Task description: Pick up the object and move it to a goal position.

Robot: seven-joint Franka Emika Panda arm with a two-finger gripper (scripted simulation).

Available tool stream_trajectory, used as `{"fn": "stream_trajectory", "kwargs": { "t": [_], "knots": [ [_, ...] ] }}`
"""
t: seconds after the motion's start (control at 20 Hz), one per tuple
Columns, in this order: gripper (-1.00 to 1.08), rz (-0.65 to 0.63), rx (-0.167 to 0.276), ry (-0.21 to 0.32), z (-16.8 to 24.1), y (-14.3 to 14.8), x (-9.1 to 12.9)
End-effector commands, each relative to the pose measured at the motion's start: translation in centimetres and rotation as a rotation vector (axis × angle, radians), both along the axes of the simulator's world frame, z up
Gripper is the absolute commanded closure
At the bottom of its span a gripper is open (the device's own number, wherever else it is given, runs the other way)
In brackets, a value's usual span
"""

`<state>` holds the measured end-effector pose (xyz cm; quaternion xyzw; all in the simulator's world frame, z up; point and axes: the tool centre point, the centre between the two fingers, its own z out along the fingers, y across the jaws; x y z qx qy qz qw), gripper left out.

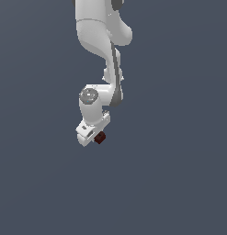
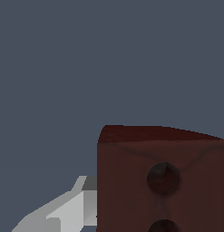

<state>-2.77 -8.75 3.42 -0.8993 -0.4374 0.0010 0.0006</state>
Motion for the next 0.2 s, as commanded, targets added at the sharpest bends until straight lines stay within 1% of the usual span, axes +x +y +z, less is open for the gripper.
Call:
{"fn": "stream_trajectory", "kwargs": {
  "t": [0.0,0.15],
  "knots": [
    [1.08,0.001,0.0,-0.002,0.14,-0.3,-0.41],
    [1.08,0.001,0.0,-0.002,0.16,-0.42,-0.58]
  ]
}}
